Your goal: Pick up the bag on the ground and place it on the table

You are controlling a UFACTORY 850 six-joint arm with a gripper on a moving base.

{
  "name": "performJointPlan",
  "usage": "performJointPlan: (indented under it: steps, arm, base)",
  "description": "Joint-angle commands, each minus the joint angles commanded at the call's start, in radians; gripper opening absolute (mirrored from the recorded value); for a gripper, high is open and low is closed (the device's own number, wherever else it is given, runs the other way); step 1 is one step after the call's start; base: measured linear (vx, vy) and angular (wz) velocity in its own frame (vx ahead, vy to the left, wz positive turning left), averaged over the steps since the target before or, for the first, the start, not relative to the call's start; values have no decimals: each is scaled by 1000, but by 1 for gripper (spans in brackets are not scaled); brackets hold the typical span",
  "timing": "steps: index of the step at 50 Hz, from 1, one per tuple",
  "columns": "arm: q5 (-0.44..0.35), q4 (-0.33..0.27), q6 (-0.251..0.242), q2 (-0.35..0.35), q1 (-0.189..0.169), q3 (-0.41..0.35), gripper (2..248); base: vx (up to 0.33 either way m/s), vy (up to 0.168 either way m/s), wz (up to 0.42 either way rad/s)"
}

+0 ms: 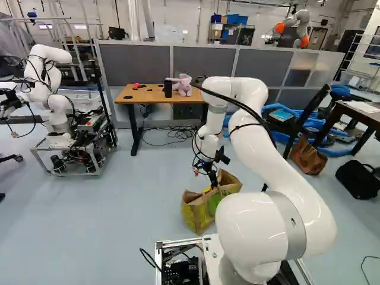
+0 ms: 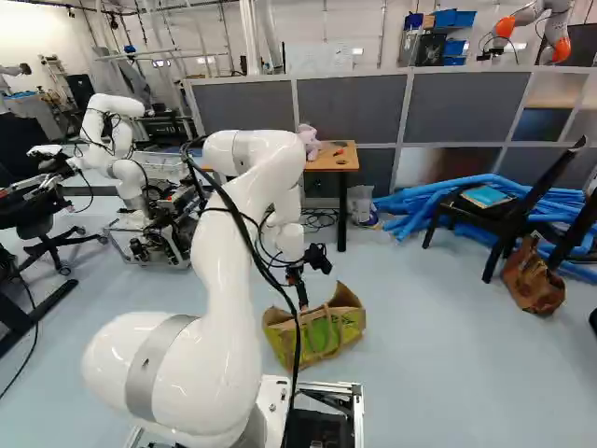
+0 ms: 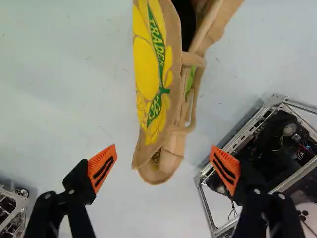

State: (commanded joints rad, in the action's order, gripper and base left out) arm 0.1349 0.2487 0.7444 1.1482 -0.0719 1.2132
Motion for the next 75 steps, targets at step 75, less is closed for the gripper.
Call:
performJointPlan:
  steps: [75]
  arm:
    - [0, 0, 2, 290, 0, 245, 247]
  base:
    - [0, 0, 0]
